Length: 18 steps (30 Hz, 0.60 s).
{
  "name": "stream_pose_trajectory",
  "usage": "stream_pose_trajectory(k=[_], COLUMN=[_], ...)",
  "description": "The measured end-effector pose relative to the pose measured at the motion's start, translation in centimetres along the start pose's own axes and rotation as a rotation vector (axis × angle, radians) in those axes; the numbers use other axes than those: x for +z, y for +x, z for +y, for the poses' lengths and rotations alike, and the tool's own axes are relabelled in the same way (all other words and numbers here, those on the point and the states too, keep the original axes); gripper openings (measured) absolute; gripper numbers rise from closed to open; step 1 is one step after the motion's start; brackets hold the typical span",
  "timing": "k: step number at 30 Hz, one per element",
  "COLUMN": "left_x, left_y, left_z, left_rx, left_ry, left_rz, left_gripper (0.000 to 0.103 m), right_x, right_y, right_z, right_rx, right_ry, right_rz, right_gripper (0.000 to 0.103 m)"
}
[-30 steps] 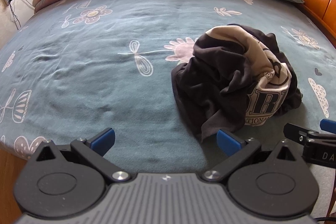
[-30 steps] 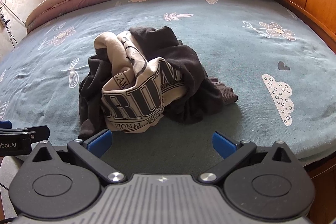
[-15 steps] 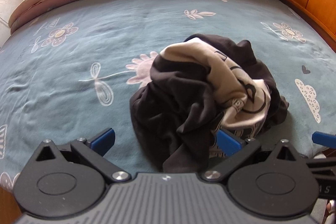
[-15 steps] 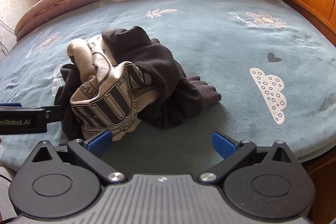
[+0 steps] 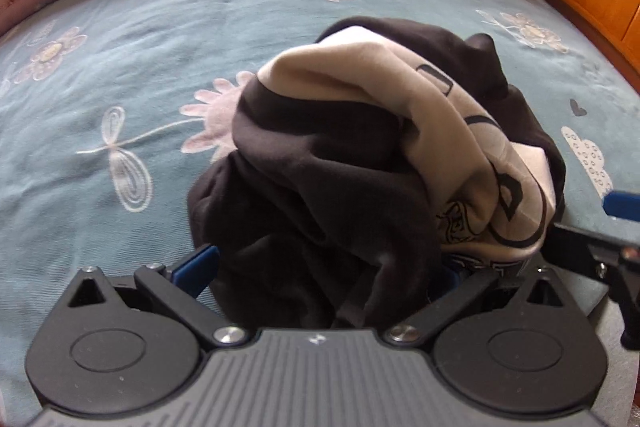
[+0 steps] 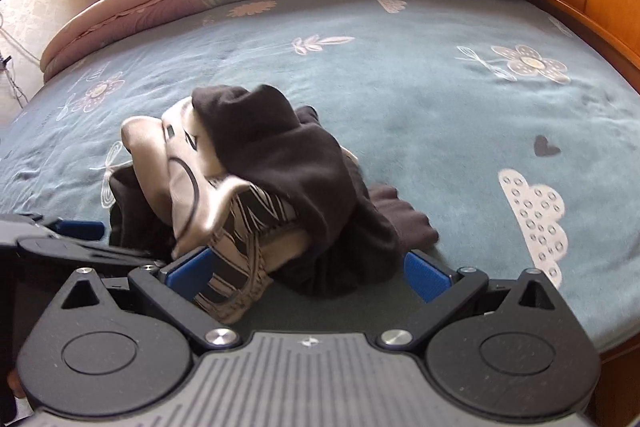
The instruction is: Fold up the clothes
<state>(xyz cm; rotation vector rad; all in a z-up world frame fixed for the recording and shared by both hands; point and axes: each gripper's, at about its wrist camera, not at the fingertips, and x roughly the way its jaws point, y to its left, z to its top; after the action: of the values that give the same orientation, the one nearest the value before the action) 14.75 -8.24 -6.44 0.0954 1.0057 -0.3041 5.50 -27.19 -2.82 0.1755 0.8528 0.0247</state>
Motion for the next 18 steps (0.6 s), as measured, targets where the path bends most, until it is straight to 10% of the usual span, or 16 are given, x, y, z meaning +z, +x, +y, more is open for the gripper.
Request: stream_pose_trajectory(k=[8, 18], left_x=[-2.1, -1.5], left_y=[1.3, -0.6], left_z=[2.4, 2.5], left_rx=[-0.189, -0.184], left_ry=[0.02, 0.038], left_rz=[-0.084, -0.056], left_gripper=[0.103, 0.103], right_x=[0.4, 0.3], right_y=[2.2, 0.5], right_z=[2.0, 1.1], right_rx=[0.027, 0.027], right_ry=[-0.197, -0.361], right_rz=[-0.071, -0.048], right_gripper=[0.103, 0.103])
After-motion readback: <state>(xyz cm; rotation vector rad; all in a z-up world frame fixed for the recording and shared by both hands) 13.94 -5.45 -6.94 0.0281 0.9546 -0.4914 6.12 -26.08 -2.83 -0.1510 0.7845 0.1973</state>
